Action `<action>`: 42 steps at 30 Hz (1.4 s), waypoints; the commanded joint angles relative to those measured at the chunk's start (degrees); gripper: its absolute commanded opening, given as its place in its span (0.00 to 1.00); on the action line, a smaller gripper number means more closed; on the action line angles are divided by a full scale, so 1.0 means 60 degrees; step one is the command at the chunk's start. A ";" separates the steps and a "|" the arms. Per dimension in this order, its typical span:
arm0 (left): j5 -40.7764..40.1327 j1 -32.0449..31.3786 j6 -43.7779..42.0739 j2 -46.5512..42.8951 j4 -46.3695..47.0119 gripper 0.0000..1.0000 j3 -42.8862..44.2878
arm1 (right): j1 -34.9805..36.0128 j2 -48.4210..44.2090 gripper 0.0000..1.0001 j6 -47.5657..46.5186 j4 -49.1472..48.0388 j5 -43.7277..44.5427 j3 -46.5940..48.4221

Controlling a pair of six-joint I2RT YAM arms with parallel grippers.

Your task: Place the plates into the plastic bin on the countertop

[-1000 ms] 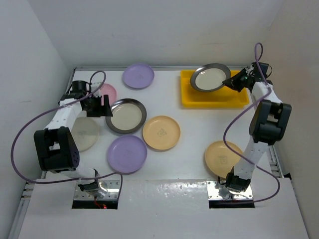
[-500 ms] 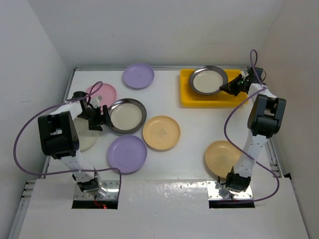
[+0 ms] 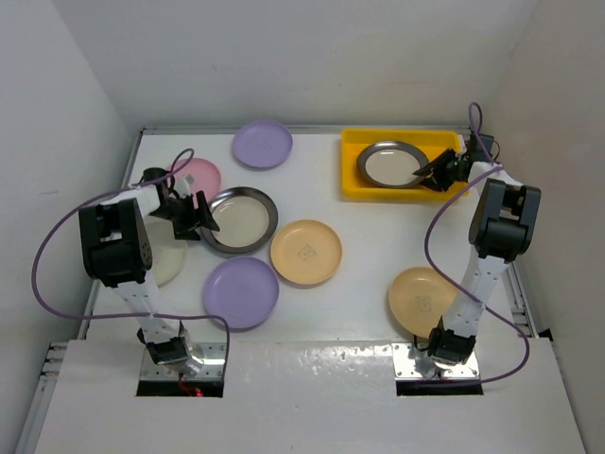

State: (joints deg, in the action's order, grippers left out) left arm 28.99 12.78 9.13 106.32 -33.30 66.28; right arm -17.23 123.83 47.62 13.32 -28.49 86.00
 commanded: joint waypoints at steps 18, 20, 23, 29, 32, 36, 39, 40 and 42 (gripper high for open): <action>0.1378 -0.0342 -0.0642 0.2348 0.0336 0.00 0.1081 | 0.0907 -0.1580 0.71 -0.3581 0.2393 0.1892 0.1239; 0.1583 -0.0342 -0.0642 0.1883 0.0335 0.00 0.1185 | 0.1172 -0.1917 0.76 -0.3964 0.2613 0.1907 0.1254; 0.1686 -0.0458 -0.0890 0.1193 0.0247 0.00 0.1694 | 0.2514 -0.2296 0.87 -0.5251 0.2687 0.1805 0.1166; 0.0195 -0.2097 -0.3652 -0.0506 -0.1301 0.00 0.3892 | 0.4394 -0.2665 0.76 -0.6632 0.1113 -0.0596 0.0669; -0.0800 -0.3123 -0.4317 -0.0756 -0.2064 0.00 0.4493 | 0.5505 -0.2344 0.41 -0.6369 -0.0293 -0.1213 0.0360; -0.1198 -0.4061 -0.4568 -0.0846 -0.2565 0.00 0.5051 | 0.6036 -0.1317 0.92 -0.5785 -0.1325 -0.1389 0.0843; -0.1199 -0.4500 -0.4772 -0.0846 -0.2565 0.00 0.5242 | 0.6182 -0.0501 0.92 -0.5227 -0.2481 -0.1549 0.0887; -0.1315 -0.4589 -0.4773 -0.0846 -0.2565 0.00 0.5242 | 0.6226 -0.0352 0.91 -0.5182 -0.2846 -0.1652 0.0916; -0.1317 -0.4590 -0.4861 -0.0759 -0.2565 0.00 0.5242 | 0.6343 0.0220 0.87 -0.4978 -0.3404 -0.1974 0.0858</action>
State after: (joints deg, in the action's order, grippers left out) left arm 21.65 -14.68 -17.80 102.98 -48.47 95.09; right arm 20.36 121.71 15.18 2.68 -36.67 89.89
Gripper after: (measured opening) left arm 0.006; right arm 0.880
